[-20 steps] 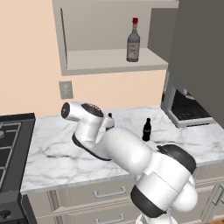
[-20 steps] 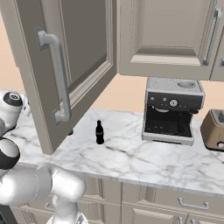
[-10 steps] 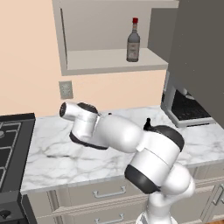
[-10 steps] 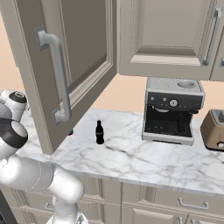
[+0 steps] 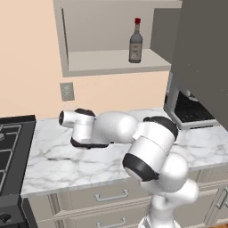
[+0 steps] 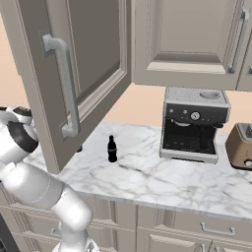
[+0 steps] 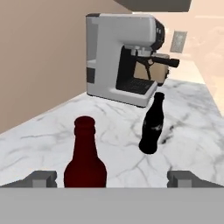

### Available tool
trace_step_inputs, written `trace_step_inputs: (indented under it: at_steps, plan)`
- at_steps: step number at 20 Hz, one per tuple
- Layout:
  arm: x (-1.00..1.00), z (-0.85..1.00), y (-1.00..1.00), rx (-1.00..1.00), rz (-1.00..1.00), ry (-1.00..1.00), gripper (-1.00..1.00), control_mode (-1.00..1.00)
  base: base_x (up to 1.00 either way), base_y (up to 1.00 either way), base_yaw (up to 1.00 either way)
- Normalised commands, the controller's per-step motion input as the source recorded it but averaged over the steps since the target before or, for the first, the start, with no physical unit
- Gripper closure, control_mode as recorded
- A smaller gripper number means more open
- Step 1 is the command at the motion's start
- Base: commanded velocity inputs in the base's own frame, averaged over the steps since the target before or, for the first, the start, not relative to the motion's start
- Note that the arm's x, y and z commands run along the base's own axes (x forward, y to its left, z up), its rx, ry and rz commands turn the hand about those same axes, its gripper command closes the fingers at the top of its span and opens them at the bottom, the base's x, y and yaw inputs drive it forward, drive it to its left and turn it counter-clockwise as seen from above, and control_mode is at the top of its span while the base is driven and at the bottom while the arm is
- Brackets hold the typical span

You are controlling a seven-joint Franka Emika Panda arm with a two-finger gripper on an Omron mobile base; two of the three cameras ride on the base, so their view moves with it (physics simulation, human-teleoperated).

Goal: Sort all alcoholic drinks to one cabinet, and non-alcoholic drinks to the other.

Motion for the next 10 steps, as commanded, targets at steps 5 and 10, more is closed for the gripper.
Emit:
trace_step_inputs:
  at_steps: [5, 10]
  plan:
    - [0.22, -0.11, 0.0, -0.03, 0.0, 0.0, -1.0, -1.0, 0.0, 0.0, 0.0]
    - [0.27, -0.12, 0.0, -0.03, 0.0, 0.0, -1.0, -1.0, 0.0, 0.0, 0.0]
